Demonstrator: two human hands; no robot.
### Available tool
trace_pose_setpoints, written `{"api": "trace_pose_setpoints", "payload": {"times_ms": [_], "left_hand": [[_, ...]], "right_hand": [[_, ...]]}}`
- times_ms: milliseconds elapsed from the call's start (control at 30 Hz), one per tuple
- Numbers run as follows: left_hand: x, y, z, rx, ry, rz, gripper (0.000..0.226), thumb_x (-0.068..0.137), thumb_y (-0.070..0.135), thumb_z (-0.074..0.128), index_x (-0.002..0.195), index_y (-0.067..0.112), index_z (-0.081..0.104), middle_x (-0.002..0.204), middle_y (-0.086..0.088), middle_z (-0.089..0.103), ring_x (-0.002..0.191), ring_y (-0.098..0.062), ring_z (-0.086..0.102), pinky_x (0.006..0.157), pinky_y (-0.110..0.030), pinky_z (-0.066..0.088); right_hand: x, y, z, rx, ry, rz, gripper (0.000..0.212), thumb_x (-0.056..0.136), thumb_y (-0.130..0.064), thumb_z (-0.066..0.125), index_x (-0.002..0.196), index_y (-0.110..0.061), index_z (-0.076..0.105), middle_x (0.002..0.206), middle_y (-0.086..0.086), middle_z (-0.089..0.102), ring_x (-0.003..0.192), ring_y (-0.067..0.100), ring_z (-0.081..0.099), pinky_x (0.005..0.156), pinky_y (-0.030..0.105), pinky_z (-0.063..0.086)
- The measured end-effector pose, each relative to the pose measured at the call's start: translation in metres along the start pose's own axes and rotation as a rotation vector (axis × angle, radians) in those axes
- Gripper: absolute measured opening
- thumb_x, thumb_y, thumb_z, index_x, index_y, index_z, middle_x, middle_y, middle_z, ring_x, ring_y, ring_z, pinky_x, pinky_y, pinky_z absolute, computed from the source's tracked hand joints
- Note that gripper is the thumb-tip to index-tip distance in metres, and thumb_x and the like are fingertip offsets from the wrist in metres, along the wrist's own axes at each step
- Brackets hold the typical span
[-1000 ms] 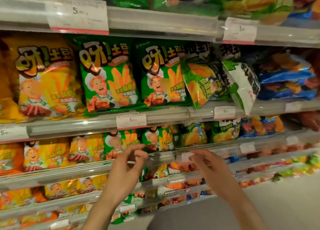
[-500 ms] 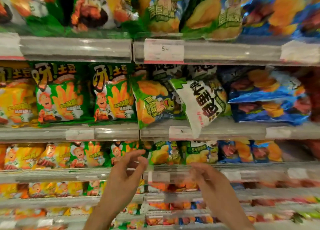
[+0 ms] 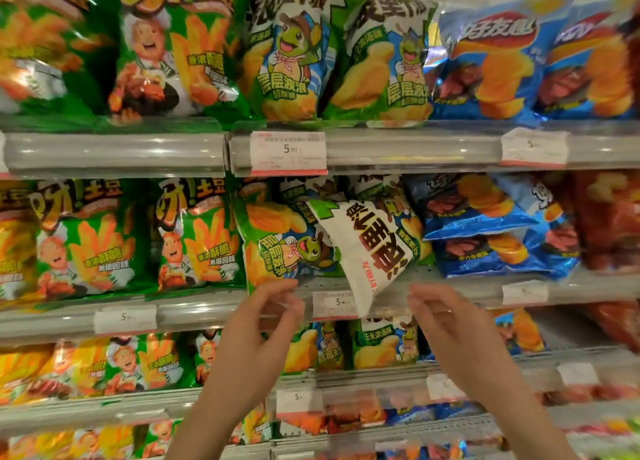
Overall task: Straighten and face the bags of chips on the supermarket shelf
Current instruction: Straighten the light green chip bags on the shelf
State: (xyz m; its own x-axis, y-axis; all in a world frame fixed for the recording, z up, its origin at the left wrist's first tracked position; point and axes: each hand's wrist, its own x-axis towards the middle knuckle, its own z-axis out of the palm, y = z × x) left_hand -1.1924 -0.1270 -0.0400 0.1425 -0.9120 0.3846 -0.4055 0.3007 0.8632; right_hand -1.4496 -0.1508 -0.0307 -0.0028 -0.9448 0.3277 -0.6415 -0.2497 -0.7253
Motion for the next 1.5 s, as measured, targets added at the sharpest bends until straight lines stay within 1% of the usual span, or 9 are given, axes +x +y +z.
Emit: {"api": "trace_pose_setpoints", "payload": {"times_ms": [267, 500, 600, 700, 867, 1000, 1200, 1367, 1500], "left_hand": [[0.048, 0.018, 0.008, 0.24, -0.054, 0.236, 0.028, 0.096, 0.035, 0.06, 0.124, 0.035, 0.059, 0.106, 0.022, 0.06, 0.098, 0.009, 0.056, 0.077, -0.01, 0.049], [0.08, 0.019, 0.01, 0.558, -0.013, 0.389, 0.031, 0.097, 0.037, 0.058, 0.126, 0.027, 0.06, 0.116, 0.011, 0.056, 0.107, -0.007, 0.053, 0.092, -0.027, 0.047], [0.098, 0.005, -0.001, 0.757, 0.05, 0.441, 0.031, 0.094, 0.036, 0.058, 0.12, 0.022, 0.063, 0.12, 0.002, 0.057, 0.113, -0.018, 0.051, 0.092, -0.034, 0.045], [0.112, -0.003, -0.005, 0.894, 0.043, 0.433, 0.038, 0.089, 0.044, 0.05, 0.118, 0.022, 0.063, 0.123, -0.001, 0.056, 0.114, -0.025, 0.051, 0.091, -0.041, 0.043], [0.131, -0.003, -0.008, 1.029, -0.024, 0.362, 0.066, 0.086, 0.065, 0.04, 0.136, 0.024, 0.053, 0.141, -0.008, 0.052, 0.131, -0.033, 0.045, 0.11, -0.052, 0.033], [0.15, 0.009, -0.013, 1.083, -0.154, 0.252, 0.087, 0.078, 0.079, 0.03, 0.152, 0.032, 0.032, 0.153, -0.005, 0.042, 0.143, -0.03, 0.032, 0.119, -0.047, 0.019], [0.165, 0.015, -0.013, 1.157, -0.261, 0.2, 0.084, 0.085, 0.079, 0.041, 0.155, 0.039, 0.018, 0.157, -0.005, 0.037, 0.145, -0.03, 0.03, 0.117, -0.044, 0.022], [0.156, 0.013, -0.01, 1.101, -0.137, 0.243, 0.082, 0.083, 0.078, 0.047, 0.152, 0.036, 0.031, 0.152, -0.006, 0.045, 0.143, -0.029, 0.034, 0.115, -0.046, 0.025], [0.145, 0.015, 0.0, 0.993, 0.113, 0.242, 0.076, 0.084, 0.075, 0.052, 0.146, 0.032, 0.042, 0.146, -0.005, 0.05, 0.135, -0.03, 0.043, 0.106, -0.047, 0.034]], "right_hand": [[0.076, -0.029, -0.028, -0.459, -0.055, -0.362, 0.049, 0.095, -0.018, 0.062, 0.142, -0.023, 0.049, 0.139, -0.006, 0.048, 0.129, 0.012, 0.041, 0.109, 0.026, 0.033], [0.139, -0.047, -0.038, -0.802, -0.502, -0.347, 0.128, 0.073, -0.048, 0.08, 0.155, -0.033, -0.018, 0.166, -0.001, -0.008, 0.153, 0.025, -0.005, 0.124, 0.051, 0.006], [0.146, -0.046, -0.034, -0.881, -0.551, -0.406, 0.14, 0.068, -0.054, 0.082, 0.149, -0.035, -0.031, 0.165, -0.002, -0.018, 0.152, 0.025, -0.015, 0.123, 0.053, 0.001], [0.15, -0.034, -0.027, -0.813, -0.538, -0.504, 0.139, 0.068, -0.057, 0.081, 0.15, -0.035, -0.029, 0.165, -0.005, -0.015, 0.152, 0.022, -0.011, 0.124, 0.05, 0.002], [0.15, -0.011, -0.022, -0.639, -0.443, -0.632, 0.129, 0.069, -0.064, 0.077, 0.155, -0.035, -0.014, 0.165, -0.008, 0.004, 0.152, 0.016, 0.004, 0.124, 0.04, 0.01], [0.149, -0.003, -0.023, -0.509, -0.357, -0.674, 0.114, 0.073, -0.061, 0.076, 0.156, -0.035, 0.003, 0.159, -0.007, 0.023, 0.146, 0.012, 0.018, 0.118, 0.023, 0.012], [0.148, 0.003, -0.025, -0.405, -0.311, -0.662, 0.102, 0.077, -0.047, 0.08, 0.152, -0.039, 0.012, 0.143, -0.021, 0.028, 0.126, -0.01, 0.015, 0.109, 0.01, 0.009], [0.15, 0.008, -0.027, -0.328, -0.274, -0.617, 0.103, 0.073, -0.043, 0.083, 0.154, -0.032, 0.019, 0.149, -0.011, 0.035, 0.127, -0.007, 0.021, 0.112, 0.019, 0.018], [0.15, 0.009, -0.03, -0.268, -0.251, -0.597, 0.103, 0.072, -0.041, 0.084, 0.153, -0.032, 0.021, 0.141, -0.017, 0.032, 0.123, -0.011, 0.022, 0.107, 0.018, 0.019]]}}
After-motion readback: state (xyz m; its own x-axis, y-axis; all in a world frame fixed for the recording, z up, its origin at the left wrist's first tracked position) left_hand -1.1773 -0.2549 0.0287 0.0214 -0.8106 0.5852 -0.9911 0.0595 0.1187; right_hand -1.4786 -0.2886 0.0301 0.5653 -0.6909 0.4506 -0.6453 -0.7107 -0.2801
